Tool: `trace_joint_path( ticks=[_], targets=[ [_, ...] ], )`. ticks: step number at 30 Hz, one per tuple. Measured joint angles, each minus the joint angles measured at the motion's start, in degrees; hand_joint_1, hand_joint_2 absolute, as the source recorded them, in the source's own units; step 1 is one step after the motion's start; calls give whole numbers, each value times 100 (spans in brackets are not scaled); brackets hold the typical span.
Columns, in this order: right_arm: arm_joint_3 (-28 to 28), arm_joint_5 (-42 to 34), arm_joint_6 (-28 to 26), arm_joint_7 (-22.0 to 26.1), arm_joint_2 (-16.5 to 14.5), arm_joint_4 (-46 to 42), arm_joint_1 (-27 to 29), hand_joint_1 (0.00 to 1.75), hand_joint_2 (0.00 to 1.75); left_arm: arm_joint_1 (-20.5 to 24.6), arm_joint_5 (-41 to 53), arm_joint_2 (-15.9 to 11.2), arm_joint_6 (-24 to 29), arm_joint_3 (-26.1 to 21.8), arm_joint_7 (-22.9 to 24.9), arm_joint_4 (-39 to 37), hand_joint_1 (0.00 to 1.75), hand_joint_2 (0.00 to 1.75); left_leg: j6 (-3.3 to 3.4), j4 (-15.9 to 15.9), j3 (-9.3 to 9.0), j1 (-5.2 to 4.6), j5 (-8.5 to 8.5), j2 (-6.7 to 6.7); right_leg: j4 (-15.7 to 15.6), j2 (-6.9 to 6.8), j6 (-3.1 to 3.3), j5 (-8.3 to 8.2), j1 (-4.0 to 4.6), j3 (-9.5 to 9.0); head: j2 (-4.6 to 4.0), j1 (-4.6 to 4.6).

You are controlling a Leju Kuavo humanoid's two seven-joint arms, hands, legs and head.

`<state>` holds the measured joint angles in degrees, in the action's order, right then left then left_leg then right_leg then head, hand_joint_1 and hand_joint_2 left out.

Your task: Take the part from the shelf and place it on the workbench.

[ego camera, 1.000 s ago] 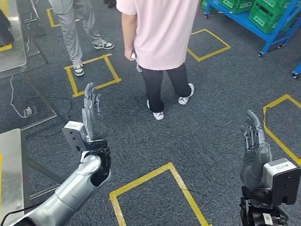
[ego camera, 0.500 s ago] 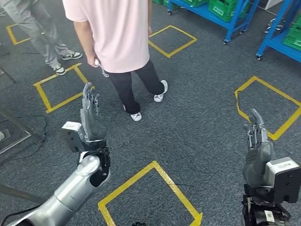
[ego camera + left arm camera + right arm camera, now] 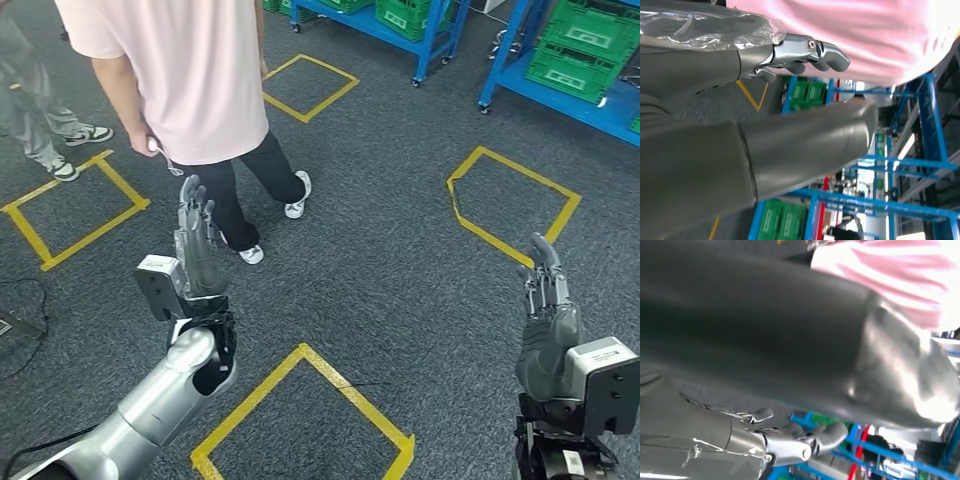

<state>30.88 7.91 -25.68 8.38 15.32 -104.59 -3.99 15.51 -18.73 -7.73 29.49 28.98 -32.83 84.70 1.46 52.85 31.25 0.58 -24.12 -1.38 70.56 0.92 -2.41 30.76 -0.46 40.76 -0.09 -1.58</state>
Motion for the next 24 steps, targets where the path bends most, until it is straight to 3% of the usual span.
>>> trace_joint_path(
  ticks=[1, 2, 4, 6, 7, 9, 10, 12, 14, 15, 16, 17, 18, 20, 21, 22, 24],
  targets=[
    [-1, -4, 2, -1, 0, 7, 2, 0, 0, -6, -1, -1, 9, 0, 11, 0, 0, 44, -4, 4, -1, 3, -8, -73, 113, -30, -19, -1, -18, 43, 0, 6],
    [-5, -7, 5, -1, 1, 13, 2, 0, 0, -10, -2, -1, 22, 0, 26, 0, 0, 0, -16, 13, -4, 10, -19, -142, -12, -62, -35, -111, -36, -33, 0, 12],
    [-16, -13, 21, -1, 1, 16, -2, 0, 0, -12, -3, -1, 48, 0, 57, 4, 0, 0, -65, 51, -16, 22, -60, -258, -780, -257, -61, -469, -54, -437, 0, 26],
    [-24, -13, 44, -3, 0, 17, -15, 0, 0, -20, -5, -7, 64, 0, 85, 16, 0, 0, -129, 114, -17, -5, -105, -356, -1383, -462, -26, -652, -27, -740, 0, 27],
    [-26, -13, 52, -5, 0, 18, -21, 0, 0, -26, -5, -10, 68, 0, 94, 24, 0, 0, -157, 131, -19, -23, -118, -407, -1482, -499, 9, -653, -8, -775, 0, 15],
    [-33, -13, 58, -8, 1, 18, -24, 0, 0, -37, -4, -11, 72, 0, 104, 40, 0, 0, -211, 136, -34, -23, -135, -508, -1490, -367, 104, -661, 9, -761, 0, -11],
    [-37, -13, 60, -5, 0, 18, -26, 0, 0, -40, -3, -14, 73, 0, 107, 49, 0, 0, -242, 175, -33, -8, -178, -464, -1501, -300, 141, -673, 6, -763, 0, -16],
    [-39, -13, 66, -3, -1, 18, -34, 0, 0, -48, 5, -20, 76, 0, 108, 62, 0, 0, -290, 578, 131, 23, -432, -202, -1523, -179, 209, -697, -14, -779, 0, -33],
    [-34, -14, 79, -5, -2, 18, -37, 0, 0, -76, 22, -32, 78, 0, 119, 66, 0, 0, -303, 1415, 539, 29, -807, 43, -1523, -50, 246, -707, -14, -772, 0, -63],
    [-31, -14, 87, -7, -2, 19, -36, 0, 0, -99, 31, -39, 80, 0, 128, 66, 0, 0, -302, 1783, 739, 25, -923, 83, -1523, 15, 257, -710, -7, -769, 0, -73],
    [-28, -14, 91, -10, -2, 19, -34, 0, 0, -119, 43, -47, 84, 0, 140, 66, 0, 0, -291, 1967, 858, 20, -929, 100, -1523, 77, 263, -713, 0, -769, 0, -81],
    [-27, -14, 87, -16, -2, 20, -33, 0, 0, -133, 55, -52, 87, 0, 153, 68, 0, 0, -268, 1907, 864, 14, -819, 107, -1523, 134, 266, -714, 6, -772, 0, -90],
    [-27, -10, 77, -26, -2, 20, -33, 0, 0, -140, 67, -56, 91, 0, 167, 78, 0, 0, -234, 1615, 754, 5, -619, 116, -1523, 186, 267, -714, 11, -779, 0, -103],
    [-29, 6, 47, -52, -2, 19, -32, 0, 0, -134, 87, -60, 93, 0, 187, 112, 0, 0, -145, 735, 375, -29, -197, 185, -1516, 273, 259, -710, 21, -787, 0, -133],
    [-30, 16, 34, -65, -2, 18, -29, 0, 0, -129, 93, -60, 93, 0, 194, 132, 0, 0, -116, 406, 231, -47, -75, 212, -1514, 304, 247, -709, 27, -783, 0, -141],
    [-31, 22, 25, -74, -2, 19, -27, 0, 0, -125, 98, -60, 93, 0, 198, 145, 0, 0, -103, 215, 154, -60, -23, 234, -1507, 323, 232, -698, 33, -774, 0, -142],
    [-33, 26, 18, -82, -2, 19, -18, 0, 0, -128, 101, -58, 93, 0, 204, 157, 0, 0, -133, 141, 131, -64, -16, 227, -1500, 329, 261, -663, 43, -769, 0, -121]
  ],
)
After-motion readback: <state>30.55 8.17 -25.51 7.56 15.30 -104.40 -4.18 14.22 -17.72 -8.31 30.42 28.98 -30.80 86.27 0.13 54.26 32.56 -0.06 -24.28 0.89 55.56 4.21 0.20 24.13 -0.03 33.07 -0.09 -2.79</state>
